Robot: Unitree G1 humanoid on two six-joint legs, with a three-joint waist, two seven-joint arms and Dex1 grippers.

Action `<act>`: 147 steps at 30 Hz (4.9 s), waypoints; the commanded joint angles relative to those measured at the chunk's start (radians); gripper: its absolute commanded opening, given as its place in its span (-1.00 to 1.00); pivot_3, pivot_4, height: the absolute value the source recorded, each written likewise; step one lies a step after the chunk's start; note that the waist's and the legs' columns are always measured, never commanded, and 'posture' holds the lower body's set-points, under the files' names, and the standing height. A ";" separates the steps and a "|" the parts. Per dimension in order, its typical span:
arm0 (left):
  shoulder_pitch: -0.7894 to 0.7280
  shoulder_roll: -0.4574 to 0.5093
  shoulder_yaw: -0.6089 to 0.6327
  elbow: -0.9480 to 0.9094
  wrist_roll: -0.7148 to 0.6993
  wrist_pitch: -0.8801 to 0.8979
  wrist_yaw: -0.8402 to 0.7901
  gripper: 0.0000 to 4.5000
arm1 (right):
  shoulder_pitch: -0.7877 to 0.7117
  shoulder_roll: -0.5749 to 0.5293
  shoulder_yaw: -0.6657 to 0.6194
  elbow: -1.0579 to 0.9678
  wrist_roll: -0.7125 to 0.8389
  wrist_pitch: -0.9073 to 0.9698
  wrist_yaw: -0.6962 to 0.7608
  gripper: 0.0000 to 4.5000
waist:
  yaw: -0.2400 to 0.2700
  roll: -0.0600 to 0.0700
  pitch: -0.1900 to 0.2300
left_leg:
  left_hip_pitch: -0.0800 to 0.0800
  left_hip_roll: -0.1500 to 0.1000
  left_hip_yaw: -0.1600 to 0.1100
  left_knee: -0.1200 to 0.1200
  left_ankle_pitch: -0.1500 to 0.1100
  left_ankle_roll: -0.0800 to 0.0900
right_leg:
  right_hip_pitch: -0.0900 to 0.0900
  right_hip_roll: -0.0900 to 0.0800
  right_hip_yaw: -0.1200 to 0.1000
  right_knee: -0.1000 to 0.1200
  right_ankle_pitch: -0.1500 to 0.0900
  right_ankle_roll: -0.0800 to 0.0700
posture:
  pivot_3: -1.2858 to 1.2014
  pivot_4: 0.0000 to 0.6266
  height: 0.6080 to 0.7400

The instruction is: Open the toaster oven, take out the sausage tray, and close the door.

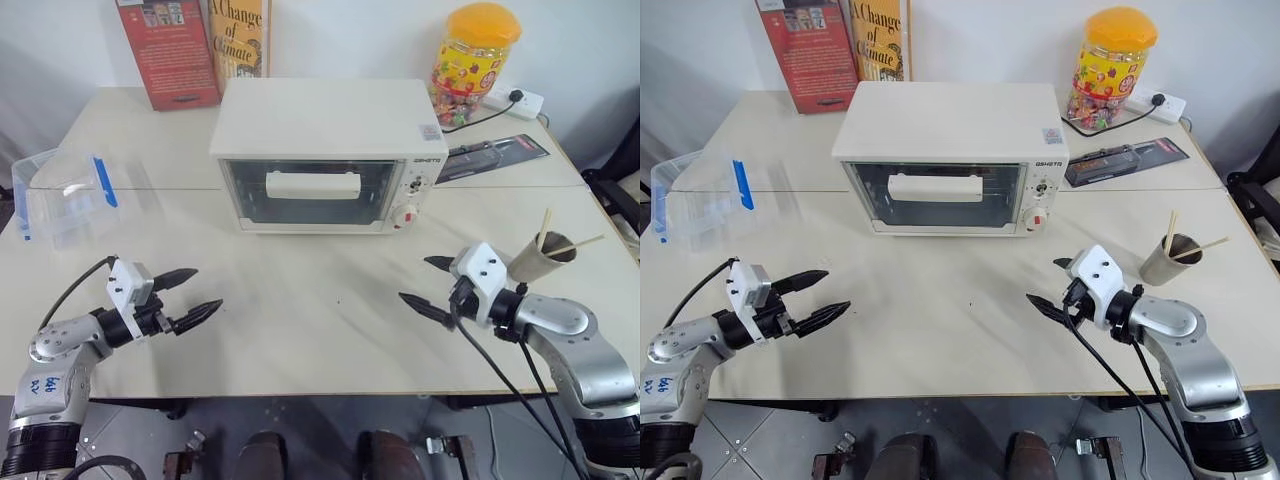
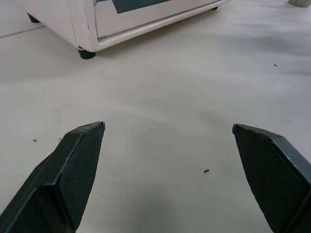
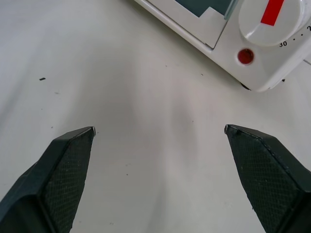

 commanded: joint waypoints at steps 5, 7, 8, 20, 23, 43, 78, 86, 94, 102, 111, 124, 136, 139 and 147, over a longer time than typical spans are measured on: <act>-0.053 -0.017 0.016 0.000 0.012 0.007 0.084 1.00 | -0.085 -0.016 0.013 -0.012 0.024 0.028 0.031 0.98 | -0.001 0.000 0.000 | 0.000 0.000 0.002 0.001 0.000 0.000 | -0.001 0.000 0.002 0.001 0.000 0.000 | 0.03 -0.52 1.00; -0.059 -0.011 0.014 -0.004 0.024 0.025 0.107 1.00 | -0.118 -0.014 0.024 -0.009 0.031 0.035 0.046 0.98 | -0.002 0.000 0.000 | 0.000 0.000 0.002 0.001 0.000 0.000 | -0.002 0.000 0.002 0.001 0.000 0.000 | 0.03 -0.52 1.00; -0.068 -0.013 0.016 -0.004 0.022 0.029 0.114 1.00 | -0.152 -0.011 0.034 -0.001 0.038 0.055 0.055 0.98 | -0.003 0.000 0.000 | 0.000 0.000 0.002 0.000 0.000 0.000 | -0.002 0.000 0.002 0.002 0.000 0.000 | 0.03 -0.52 1.00; -0.124 -0.054 0.061 -0.016 -0.045 0.010 0.113 1.00 | -0.600 0.160 0.197 0.324 -0.016 -0.043 0.133 0.98 | -0.015 -0.001 0.001 | -0.002 0.001 0.007 0.001 0.000 0.000 | -0.009 0.000 0.004 0.006 0.000 0.000 | 0.03 -0.52 1.00; -0.118 -0.049 0.082 -0.032 -0.064 0.023 0.121 1.00 | -0.650 0.184 0.209 0.347 -0.011 -0.070 0.165 0.98 | -0.017 -0.001 0.001 | -0.005 0.001 0.006 0.001 0.000 0.000 | -0.012 0.000 0.004 0.008 0.000 0.000 | 0.03 -0.52 1.00; -0.152 0.151 0.210 0.014 -0.186 0.211 -0.002 0.59 | -0.523 0.132 0.267 0.059 0.092 0.088 0.314 1.00 | -0.031 -0.002 0.001 | -0.008 0.001 0.005 0.003 0.000 -0.001 | -0.015 0.000 0.004 0.010 0.000 0.000 | 0.03 -0.52 1.00; -0.633 0.052 -0.180 0.383 -0.025 0.197 -0.370 -0.99 | -0.200 -0.067 0.161 -0.167 0.100 0.261 0.134 1.00 | -0.019 -0.004 0.001 | -0.010 0.001 0.005 0.007 0.000 0.000 | -0.015 0.000 0.003 0.011 0.000 0.000 | 0.03 -0.52 1.00; -0.580 0.043 -0.260 0.365 0.066 0.106 -0.420 -0.99 | -0.100 -0.273 0.036 -0.193 0.065 0.247 0.144 1.00 | -0.003 -0.005 0.002 | -0.011 0.001 0.005 0.013 -0.002 0.001 | -0.014 0.000 0.004 0.011 0.000 0.000 | 0.03 -0.52 1.00; -0.554 0.007 -0.297 0.359 0.158 -0.012 -0.351 -0.99 | -0.361 -0.098 0.142 -0.129 0.010 0.209 0.023 1.00 | -0.004 -0.005 0.002 | -0.011 0.001 0.007 0.016 -0.001 0.001 | -0.014 0.000 0.005 0.013 0.000 0.000 | 0.03 -0.52 1.00; -0.470 -0.011 -0.289 0.300 0.190 -0.089 -0.284 -0.99 | -0.521 0.102 0.346 -0.010 -0.148 0.116 -0.060 1.00 | -0.004 -0.005 0.002 | -0.012 0.001 0.006 0.016 -0.002 0.002 | -0.016 0.000 0.005 0.016 0.001 0.001 | 0.03 -0.52 1.00; -0.346 -0.185 -0.061 0.093 0.021 -0.073 0.037 -0.29 | -0.685 0.247 0.554 0.288 -0.517 -0.147 -0.247 1.00 | -0.019 -0.005 0.002 | -0.012 0.002 0.005 0.017 -0.002 0.001 | -0.017 0.000 0.005 0.019 0.001 0.001 | 0.03 -0.52 1.00; -0.295 -0.271 0.048 -0.042 -0.072 -0.080 0.235 0.97 | -0.835 0.434 0.584 0.680 -0.763 -0.285 -0.447 1.00 | -0.049 -0.005 0.002 | -0.011 0.002 0.004 0.015 -0.002 0.001 | -0.016 -0.001 0.004 0.020 0.001 0.000 | 0.03 -0.52 1.00; -0.429 -0.251 0.038 0.067 -0.058 -0.055 0.283 1.00 | -0.913 0.463 0.586 0.836 -0.862 -0.350 -0.485 -0.14 | -0.060 -0.005 0.002 | -0.011 0.002 0.003 0.015 -0.001 0.000 | -0.016 -0.001 0.004 0.020 0.001 0.000 | 0.03 -0.52 1.00; -0.461 -0.249 0.029 0.098 -0.047 -0.047 0.290 1.00 | -0.905 0.458 0.587 0.822 -0.881 -0.362 -0.487 -0.60 | -0.060 -0.005 0.002 | -0.011 0.002 0.003 0.015 -0.001 0.000 | -0.016 -0.001 0.004 0.020 0.001 0.000 | 0.03 -0.52 1.00; -0.523 -0.241 0.022 0.152 -0.035 -0.017 0.312 1.00 | -0.872 0.422 0.598 0.733 -0.958 -0.394 -0.478 -0.98 | -0.060 -0.005 0.002 | -0.011 0.002 0.003 0.014 -0.001 0.000 | -0.016 -0.001 0.004 0.020 0.001 0.000 | 0.03 -0.52 1.00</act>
